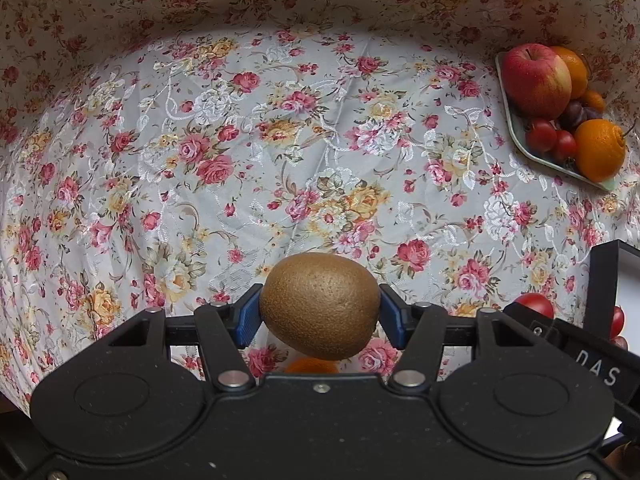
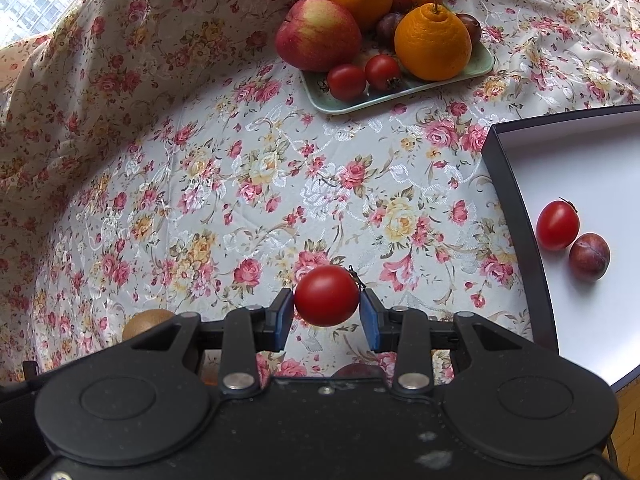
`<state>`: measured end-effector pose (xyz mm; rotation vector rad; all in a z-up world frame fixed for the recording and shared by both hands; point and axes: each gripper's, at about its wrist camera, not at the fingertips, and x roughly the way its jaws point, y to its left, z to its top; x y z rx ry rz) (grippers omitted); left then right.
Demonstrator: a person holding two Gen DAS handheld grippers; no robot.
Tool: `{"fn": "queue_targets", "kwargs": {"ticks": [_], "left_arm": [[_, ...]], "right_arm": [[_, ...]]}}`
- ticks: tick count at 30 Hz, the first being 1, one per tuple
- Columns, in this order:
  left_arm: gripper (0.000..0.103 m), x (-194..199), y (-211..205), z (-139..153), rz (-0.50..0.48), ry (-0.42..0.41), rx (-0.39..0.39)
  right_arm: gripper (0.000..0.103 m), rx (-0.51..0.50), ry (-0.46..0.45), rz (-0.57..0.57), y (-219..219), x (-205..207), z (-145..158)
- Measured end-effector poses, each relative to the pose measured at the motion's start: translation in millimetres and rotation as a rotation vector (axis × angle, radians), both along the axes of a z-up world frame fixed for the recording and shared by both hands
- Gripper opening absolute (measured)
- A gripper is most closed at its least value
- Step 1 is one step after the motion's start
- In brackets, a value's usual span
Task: Organize fruits
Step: 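Lift the kiwi with the left tool while the right tool lifts the tomato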
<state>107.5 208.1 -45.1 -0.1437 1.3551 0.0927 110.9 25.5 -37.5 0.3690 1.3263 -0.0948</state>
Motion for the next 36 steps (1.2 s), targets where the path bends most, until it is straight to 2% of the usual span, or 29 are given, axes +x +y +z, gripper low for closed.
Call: {"fn": "queue_targets", "kwargs": {"ticks": [24,36], "left_arm": [[0.063,-19,-43,16,-0.057,-0.025,0.000],[0.063,-15,-93,26,-0.128,-0.063,0.013]], "right_arm": [[0.038,-0.002,-0.009,-0.024,-27,-32,11],[0.038,-0.014,-0.019,-0.080,-66,-38,16]]}}
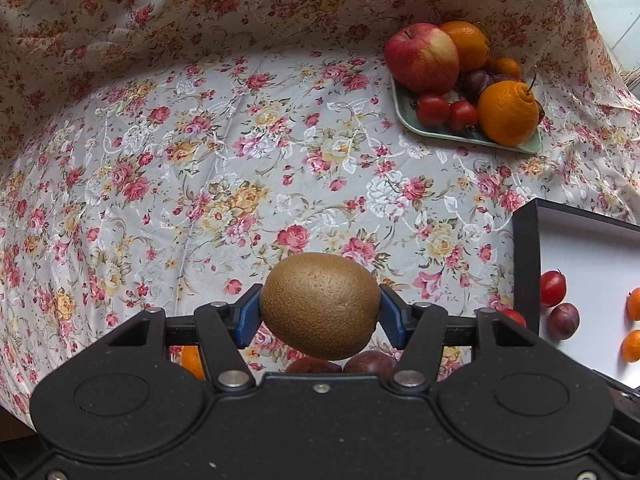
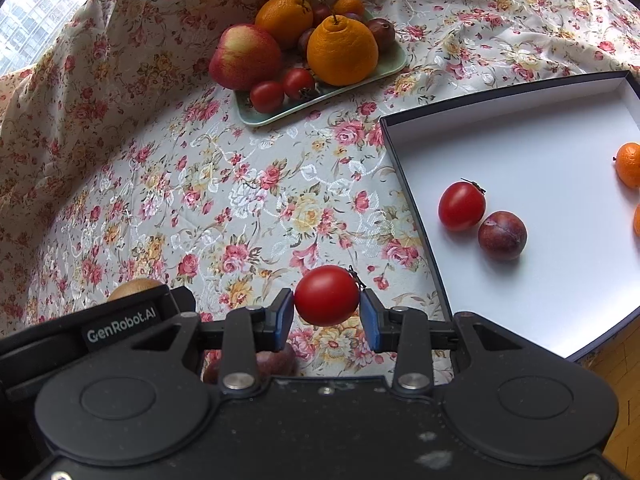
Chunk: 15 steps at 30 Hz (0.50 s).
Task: Organize fruits
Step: 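Lift the kiwi with the left tool while the right tool lifts the tomato, then lower the kiwi and tomato into the white box and open both tools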
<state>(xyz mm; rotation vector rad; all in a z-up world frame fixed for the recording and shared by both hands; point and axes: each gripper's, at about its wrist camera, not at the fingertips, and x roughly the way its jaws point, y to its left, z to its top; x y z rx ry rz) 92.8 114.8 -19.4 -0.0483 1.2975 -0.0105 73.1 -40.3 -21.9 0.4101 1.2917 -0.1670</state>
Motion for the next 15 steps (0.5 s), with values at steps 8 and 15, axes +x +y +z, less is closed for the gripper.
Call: {"fn": "queue_targets", "kwargs": {"ticks": [8,15], "left_arm": [[0.063,0,-47,-2,-0.058,-0.005,0.008],[0.063,-3,-99,-1,-0.129,-0.015,-0.004]], "right_arm": [[0.038,0.002,-0.009,-0.065,-46,-11,6],[0.038,-0.011,-0.014,-0.148,-94,-22,8]]}}
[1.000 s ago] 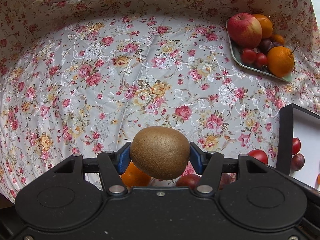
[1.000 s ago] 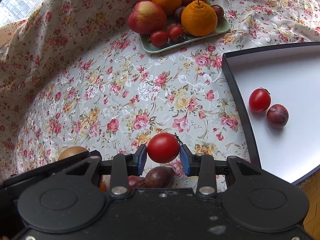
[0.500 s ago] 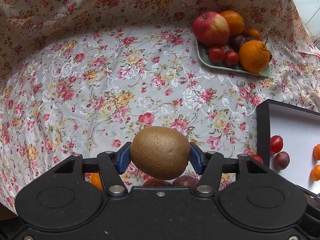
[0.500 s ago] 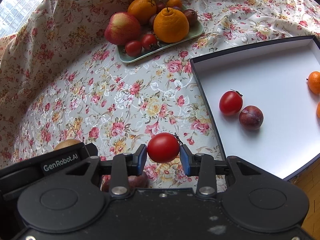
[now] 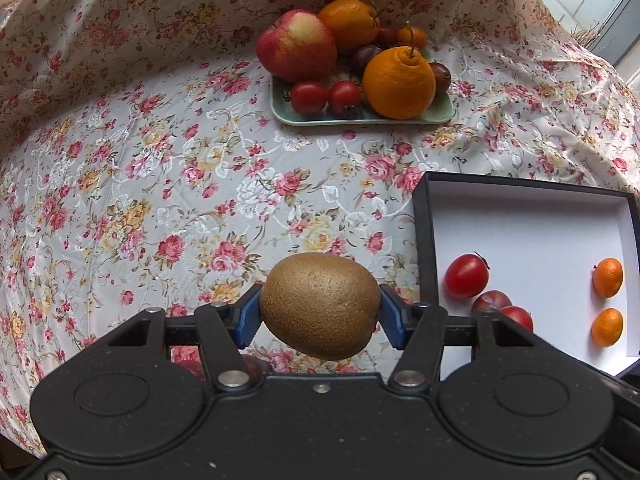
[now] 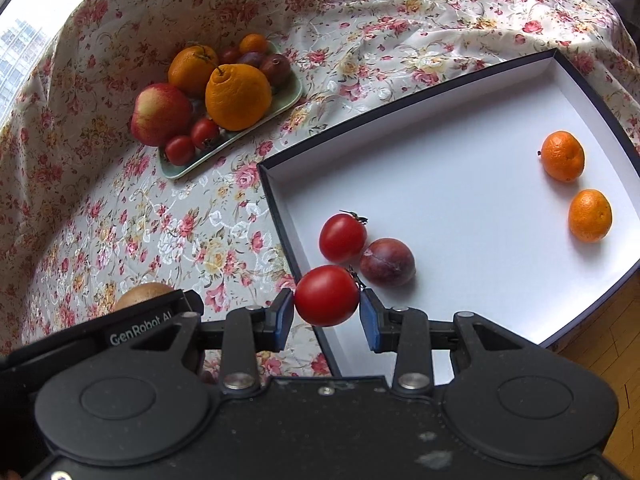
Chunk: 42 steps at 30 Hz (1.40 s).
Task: Organize fruits
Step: 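Lower the kiwi and tomato into the white box and open both tools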
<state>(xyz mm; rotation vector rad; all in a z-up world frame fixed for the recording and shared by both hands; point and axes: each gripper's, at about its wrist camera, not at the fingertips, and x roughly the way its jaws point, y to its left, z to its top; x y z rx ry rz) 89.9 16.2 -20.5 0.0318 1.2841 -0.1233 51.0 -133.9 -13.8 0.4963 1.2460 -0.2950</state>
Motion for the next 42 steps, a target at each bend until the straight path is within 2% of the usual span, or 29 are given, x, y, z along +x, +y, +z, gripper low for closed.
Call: {"fn": "queue_targets", "kwargs": {"ticks": [12,18,33,42], "left_arm": [[0.063,-18,-88,-1,-0.153,-0.037,-0.005],[0.063,-24,-118,-3,-0.192,-0.056,-0.007],[0.063,-28,-165,-16,-0.231,-0.050,-0.002],[0.063,-36,-184,-27,-0.271,-0.038,0.006]], "right_arm": [[0.038,-0.045,-0.009,-0.173,-92,-28,5],[0.038,-0.073,-0.022,-0.252,-128,-44,7],[0.038,-0.167,-0.037,-0.392,-184,-73,7],[0.038,-0.176,-0.020,-0.404,-196,-78,1]]}}
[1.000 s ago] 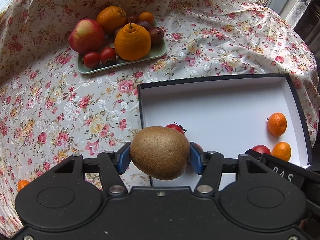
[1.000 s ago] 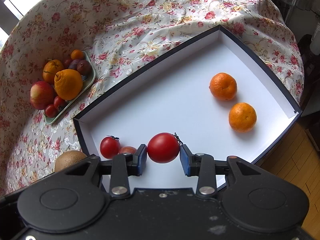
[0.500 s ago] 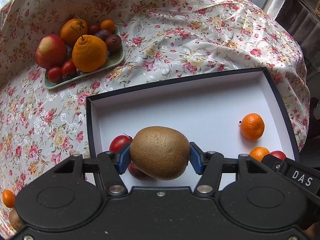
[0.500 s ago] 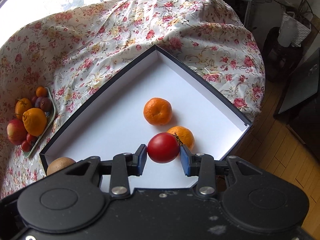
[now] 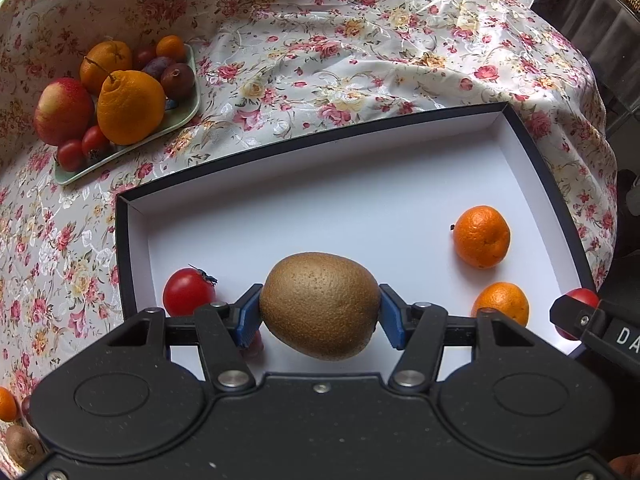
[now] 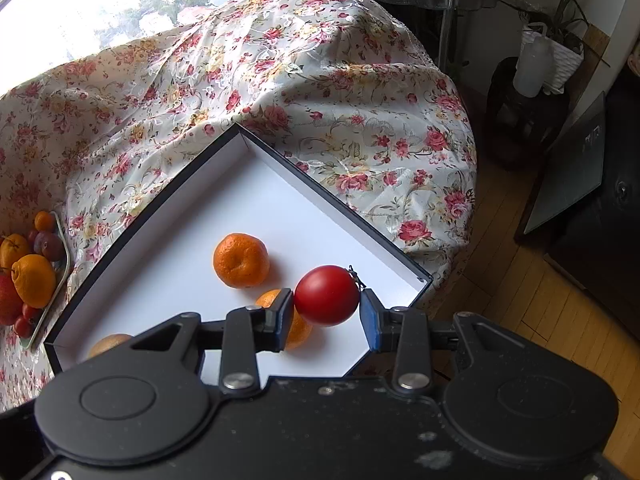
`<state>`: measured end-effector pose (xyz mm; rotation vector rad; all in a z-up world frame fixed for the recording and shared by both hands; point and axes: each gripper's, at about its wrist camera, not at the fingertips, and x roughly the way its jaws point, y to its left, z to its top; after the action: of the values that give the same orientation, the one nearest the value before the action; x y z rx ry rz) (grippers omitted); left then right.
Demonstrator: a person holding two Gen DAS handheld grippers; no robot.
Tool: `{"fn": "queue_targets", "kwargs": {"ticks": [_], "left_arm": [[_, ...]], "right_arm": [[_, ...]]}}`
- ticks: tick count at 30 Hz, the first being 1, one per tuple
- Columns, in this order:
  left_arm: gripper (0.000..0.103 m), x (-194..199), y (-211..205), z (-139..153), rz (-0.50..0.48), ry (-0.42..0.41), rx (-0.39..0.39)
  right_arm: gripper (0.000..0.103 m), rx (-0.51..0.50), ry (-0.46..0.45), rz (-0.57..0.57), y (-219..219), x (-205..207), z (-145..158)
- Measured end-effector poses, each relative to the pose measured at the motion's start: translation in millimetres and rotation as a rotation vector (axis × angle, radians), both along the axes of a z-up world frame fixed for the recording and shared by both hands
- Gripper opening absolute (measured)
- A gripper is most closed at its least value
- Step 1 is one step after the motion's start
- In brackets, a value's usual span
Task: Organize fruits
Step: 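Lower the kiwi and tomato into the white box and open both tools, then move both tools back over the loose fruits on the cloth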
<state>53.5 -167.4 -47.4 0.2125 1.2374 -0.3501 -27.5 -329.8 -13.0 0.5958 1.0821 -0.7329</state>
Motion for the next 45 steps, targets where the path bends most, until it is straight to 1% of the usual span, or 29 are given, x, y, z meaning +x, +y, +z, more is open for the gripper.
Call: {"fn": "queue_targets", "kwargs": {"ticks": [3,7,11,16,22,35,45], "left_arm": [[0.063,-1,-2,-1,-0.001,0.000,-0.010],[0.063,-5,-5,9,-0.012,-0.071,-0.007],[0.063,-4,-4,9,-0.012,-0.048,-0.032],[0.063,-5,-5,6,-0.011,-0.038,-0.023],[0.063,-4,-4,7,-0.009,-0.038,-0.029],[0.063,-8,0,12,-0.016,-0.046,-0.029],[0.063,-4,20,20,0.015,-0.051,-0.032]], "right_arm": [[0.038,0.000,0.003,0.004,-1,-1,-1],[0.038,0.007,0.007,0.000,-2,-1,-2],[0.039,0.008,0.011,-0.007,-3,-2,-3],[0.039,0.000,0.011,0.000,0,-1,-2],[0.038,-0.042,0.011,0.007,0,0,0],[0.038,-0.030,0.011,0.029,7,2,2],[0.038,-0.022,-0.007,0.072,27,11,10]]}}
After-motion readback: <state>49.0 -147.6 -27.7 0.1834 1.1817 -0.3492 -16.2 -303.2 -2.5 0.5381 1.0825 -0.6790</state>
